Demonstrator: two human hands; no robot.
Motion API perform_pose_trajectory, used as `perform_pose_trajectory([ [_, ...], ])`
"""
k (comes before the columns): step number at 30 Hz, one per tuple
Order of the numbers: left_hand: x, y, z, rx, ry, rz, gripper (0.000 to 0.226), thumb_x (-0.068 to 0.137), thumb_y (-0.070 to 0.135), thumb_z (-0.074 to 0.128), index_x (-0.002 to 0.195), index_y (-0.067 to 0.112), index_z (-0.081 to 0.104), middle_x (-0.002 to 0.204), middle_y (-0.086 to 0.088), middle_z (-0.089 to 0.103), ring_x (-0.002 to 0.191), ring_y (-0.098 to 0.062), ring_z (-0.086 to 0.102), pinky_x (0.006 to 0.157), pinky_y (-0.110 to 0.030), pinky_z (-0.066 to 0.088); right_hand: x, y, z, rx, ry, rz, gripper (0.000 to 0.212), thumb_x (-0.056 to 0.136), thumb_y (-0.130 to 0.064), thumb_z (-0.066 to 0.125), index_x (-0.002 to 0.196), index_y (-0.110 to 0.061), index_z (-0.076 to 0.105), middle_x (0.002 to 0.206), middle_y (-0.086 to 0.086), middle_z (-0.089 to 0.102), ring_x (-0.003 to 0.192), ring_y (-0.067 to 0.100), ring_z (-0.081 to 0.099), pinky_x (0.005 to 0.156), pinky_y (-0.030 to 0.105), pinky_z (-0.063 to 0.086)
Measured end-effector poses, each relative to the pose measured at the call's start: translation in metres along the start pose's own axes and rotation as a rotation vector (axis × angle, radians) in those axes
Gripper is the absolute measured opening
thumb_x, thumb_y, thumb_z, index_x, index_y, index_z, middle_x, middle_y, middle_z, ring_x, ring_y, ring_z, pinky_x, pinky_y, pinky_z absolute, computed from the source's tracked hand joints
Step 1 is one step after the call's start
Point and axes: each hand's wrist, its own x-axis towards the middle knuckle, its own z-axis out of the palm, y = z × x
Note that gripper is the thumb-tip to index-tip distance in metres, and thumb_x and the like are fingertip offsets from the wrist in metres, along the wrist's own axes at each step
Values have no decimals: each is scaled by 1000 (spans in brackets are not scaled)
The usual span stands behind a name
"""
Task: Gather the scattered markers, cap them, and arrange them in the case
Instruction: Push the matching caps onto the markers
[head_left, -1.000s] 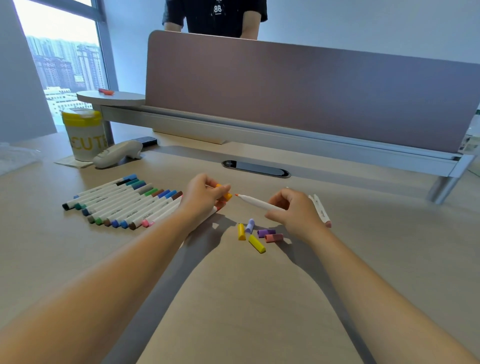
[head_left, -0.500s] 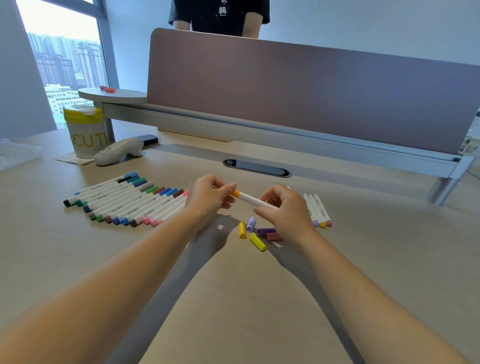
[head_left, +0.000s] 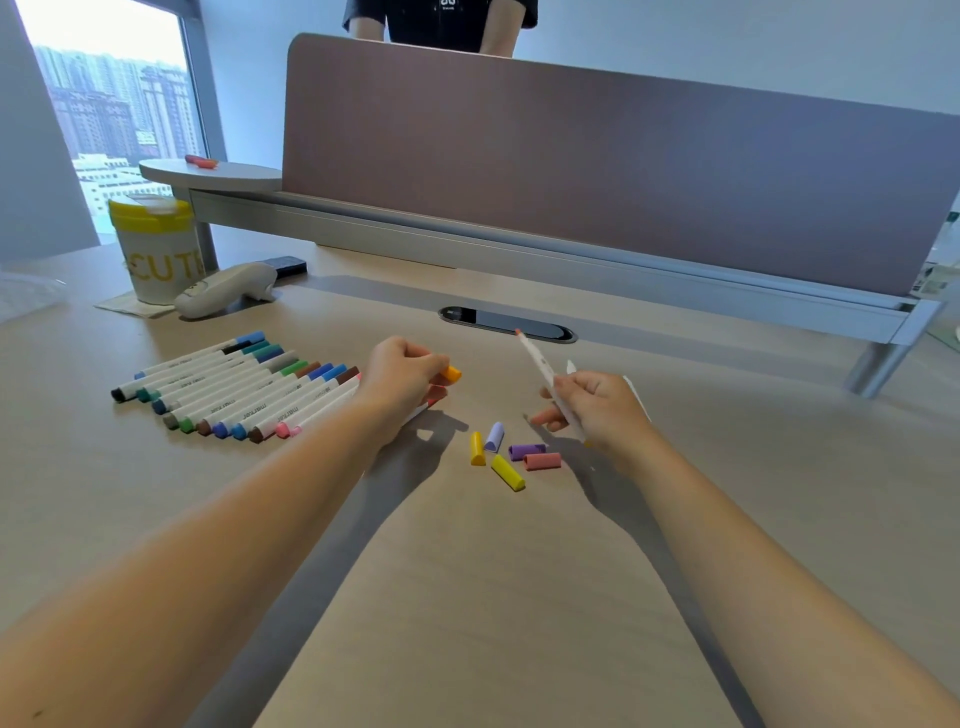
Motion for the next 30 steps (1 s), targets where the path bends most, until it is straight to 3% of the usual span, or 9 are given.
perform_pose_trajectory([
  [4, 0, -1, 4, 82, -44, 31, 17, 92, 19, 53, 77, 18, 44, 73, 1, 54, 64, -8, 54, 58, -16, 44, 5, 2, -6, 198, -49, 127, 23, 99, -20, 34, 101, -6, 52, 88, 11, 65, 71, 16, 61, 72, 25, 52],
  [8, 0, -2, 5, 134, -67, 34, 16, 92, 18, 53, 77, 17, 47, 73, 1, 55, 65, -9, 53, 62, -18, 44, 6, 3, -6, 186, -38, 135, 22, 99, -21, 35, 101, -7, 53, 90, 9, 65, 75, 17, 62, 73, 26, 52],
  [11, -1, -3, 5, 102, -70, 29, 16, 91, 19, 53, 77, 16, 47, 73, 1, 56, 65, -9, 54, 62, -18, 45, 5, 2, -4, 95, -29, 68, 17, 96, -21, 43, 85, -13, 55, 82, 3, 65, 73, 13, 60, 74, 28, 51],
  [14, -2, -1, 4, 18, -48, 11, 16, 91, 20, 53, 77, 16, 47, 73, 1, 56, 65, -8, 55, 60, -16, 45, 1, 2, -1, -64, 27, -88, 10, 88, -19, 58, 78, -19, 54, 74, -5, 59, 69, 6, 55, 66, 22, 46],
  [17, -2, 2, 4, -71, -27, -39, 16, 91, 21, 53, 78, 15, 47, 73, 0, 57, 64, -8, 56, 58, -16, 46, -2, 1, 0, -160, 51, -195, 11, 83, -17, 66, 83, -15, 55, 71, -6, 55, 65, 4, 52, 56, 15, 38],
  [23, -3, 3, 5, -176, -43, -68, 14, 90, 18, 54, 78, 13, 49, 72, -4, 61, 68, -12, 59, 71, -24, 51, -2, -1, 6, -240, 62, -260, 12, 83, -16, 66, 86, -15, 54, 71, -5, 52, 65, 5, 50, 54, 13, 37],
  [28, -8, 3, 11, -114, -60, 16, 12, 91, 15, 53, 80, 10, 50, 71, -2, 60, 62, -9, 58, 55, -14, 49, -3, -5, 16, -299, 100, -317, 17, 84, -17, 64, 76, -18, 49, 67, -7, 46, 60, 3, 45, 51, 10, 33],
  [30, -7, 3, 14, -100, -39, 31, 13, 91, 14, 53, 79, 11, 50, 71, -2, 59, 63, -8, 58, 57, -15, 48, -2, -6, 20, -312, 124, -319, 20, 85, -17, 63, 73, -19, 46, 66, -7, 44, 59, 3, 45, 48, 7, 33],
])
